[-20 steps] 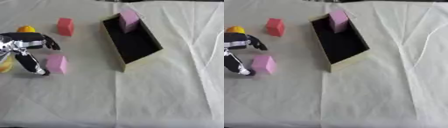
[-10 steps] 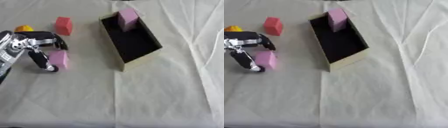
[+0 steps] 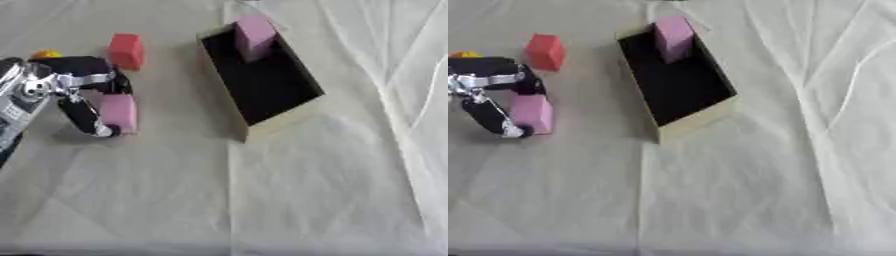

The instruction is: Pick up objects on the table and place them in the box.

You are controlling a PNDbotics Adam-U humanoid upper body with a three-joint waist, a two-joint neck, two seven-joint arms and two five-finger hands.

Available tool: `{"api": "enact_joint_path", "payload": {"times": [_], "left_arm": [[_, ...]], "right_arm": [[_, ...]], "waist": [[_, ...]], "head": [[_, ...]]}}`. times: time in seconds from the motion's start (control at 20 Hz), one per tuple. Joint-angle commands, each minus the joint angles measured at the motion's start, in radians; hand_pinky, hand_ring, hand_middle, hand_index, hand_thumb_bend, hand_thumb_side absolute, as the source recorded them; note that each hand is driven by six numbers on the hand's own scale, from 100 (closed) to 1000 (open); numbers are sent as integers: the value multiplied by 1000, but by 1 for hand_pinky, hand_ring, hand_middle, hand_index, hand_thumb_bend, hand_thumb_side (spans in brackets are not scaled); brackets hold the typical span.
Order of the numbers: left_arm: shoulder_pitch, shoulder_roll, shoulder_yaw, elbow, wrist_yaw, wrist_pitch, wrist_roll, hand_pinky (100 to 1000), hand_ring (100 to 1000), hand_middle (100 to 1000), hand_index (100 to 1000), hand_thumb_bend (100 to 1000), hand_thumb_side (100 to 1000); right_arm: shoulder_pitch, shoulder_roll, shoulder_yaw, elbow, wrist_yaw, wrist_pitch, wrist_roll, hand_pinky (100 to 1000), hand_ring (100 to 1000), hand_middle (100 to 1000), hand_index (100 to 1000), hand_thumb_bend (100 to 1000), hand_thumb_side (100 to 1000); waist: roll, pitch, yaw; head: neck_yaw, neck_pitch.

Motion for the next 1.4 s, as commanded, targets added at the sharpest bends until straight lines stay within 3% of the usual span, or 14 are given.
{"api": "enact_joint_path", "payload": {"times": [0.05,0.35,0.8,1.05,1.4], "left_arm": [[-41,33,32,-46,0,1,22,691,593,483,583,302,100],[-127,-3,50,-84,29,4,28,691,594,489,591,271,100],[-263,-166,54,-100,96,5,70,680,593,500,599,203,100],[-307,-250,52,-27,105,-9,119,674,591,498,596,215,105],[-331,-310,61,106,70,-78,208,680,604,516,615,224,126]], "right_arm": [[-6,-22,-12,-16,-5,-4,-2,852,752,783,852,100,790],[-10,-28,-10,-16,-9,-5,1,853,753,783,852,100,793],[-65,-26,-7,-16,-26,-16,8,855,756,786,854,100,790],[-120,-23,-8,-16,-48,-27,11,856,756,788,854,100,787],[-155,-16,-4,-16,-64,-27,20,856,756,787,853,100,789]], "waist": [[17,-12,1],[23,-17,3],[25,3,-33],[28,20,-66],[40,35,-92]], "head": [[-5,4],[-20,4],[-30,4],[-4,4],[10,4]]}}
